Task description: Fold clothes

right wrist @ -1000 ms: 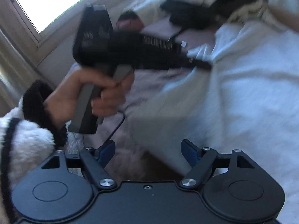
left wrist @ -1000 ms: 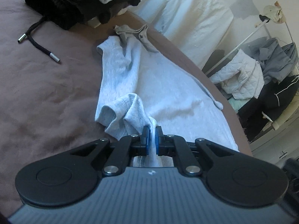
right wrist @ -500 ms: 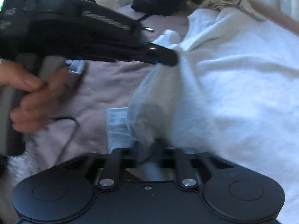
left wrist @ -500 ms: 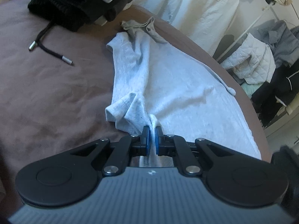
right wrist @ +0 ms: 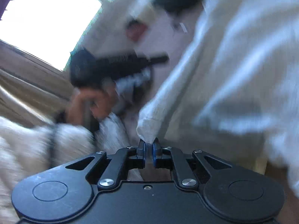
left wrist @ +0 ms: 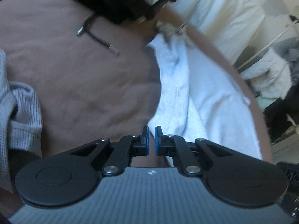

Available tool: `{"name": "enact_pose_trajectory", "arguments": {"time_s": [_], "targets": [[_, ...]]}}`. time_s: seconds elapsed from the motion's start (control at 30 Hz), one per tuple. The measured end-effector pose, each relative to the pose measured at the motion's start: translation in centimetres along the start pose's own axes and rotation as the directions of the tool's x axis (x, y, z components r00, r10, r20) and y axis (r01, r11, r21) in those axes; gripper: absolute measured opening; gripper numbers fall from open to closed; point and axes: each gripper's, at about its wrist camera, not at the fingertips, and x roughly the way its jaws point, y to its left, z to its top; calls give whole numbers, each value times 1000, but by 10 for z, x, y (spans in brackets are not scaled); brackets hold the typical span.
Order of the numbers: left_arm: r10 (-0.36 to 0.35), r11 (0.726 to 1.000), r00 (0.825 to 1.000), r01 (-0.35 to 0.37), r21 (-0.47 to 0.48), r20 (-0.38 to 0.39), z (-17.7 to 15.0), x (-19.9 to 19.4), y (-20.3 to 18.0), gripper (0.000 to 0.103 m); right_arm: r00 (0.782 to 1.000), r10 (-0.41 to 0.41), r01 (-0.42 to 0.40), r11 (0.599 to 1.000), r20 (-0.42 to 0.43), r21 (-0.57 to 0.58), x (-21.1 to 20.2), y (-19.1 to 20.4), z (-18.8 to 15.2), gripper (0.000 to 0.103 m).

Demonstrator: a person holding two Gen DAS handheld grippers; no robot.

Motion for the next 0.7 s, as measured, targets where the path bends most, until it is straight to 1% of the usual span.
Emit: {"name": "enact_pose_trajectory", "arguments": {"time_s": [0.07,0.17,0.23,0.3,0.37,0.4,0.43,0.47,0.5,0.53,0.57,0.6,0.63,0.7], "targets": [[25,999,1000,-25,19,2,0,2,-1,6,999,0,0,1000,-41,1,19,-1,0,13],[57,998,998,-58,36,35,2,0,0,6,994,28,-36,997,-110,-67,37,14,2,13],[49,999,998,-50,19,39,4,0,3,6,989,8,-28,991,-150,-131,42,28,5,13],[31,1000,998,-31,4,46,5,-1,5,6,988,-83,54,977,-133,-208,29,39,11,14],[21,1000,998,-22,16,67,5,-3,1,6,979,-179,149,953,-93,-265,10,44,21,16],[25,999,997,-27,27,78,8,-2,-4,6,973,-222,197,944,-68,-266,-4,44,34,17],[31,998,996,-35,46,85,15,2,-10,6,960,-276,255,927,-38,-276,-20,47,53,18],[37,996,995,-44,74,89,25,8,-16,6,942,-335,319,902,-5,-291,-36,52,75,18],[43,993,995,-53,103,93,35,15,-23,6,919,-392,382,873,29,-303,-53,57,97,19],[49,989,994,-62,131,98,45,21,-29,7,890,-450,447,833,72,-324,-68,65,121,19],[59,983,993,-76,166,105,55,28,-36,9,855,-505,513,785,120,-349,-83,76,148,20],[78,971,990,-103,214,120,66,35,-43,9,820,-549,566,739,160,-365,-95,86,175,29],[101,957,985,-134,257,138,78,42,-48,9,787,-586,611,696,193,-376,-105,95,202,40],[131,932,977,-179,314,170,99,57,-55,9,712,-674,684,602,196,-412,-116,102,254,51]]}}
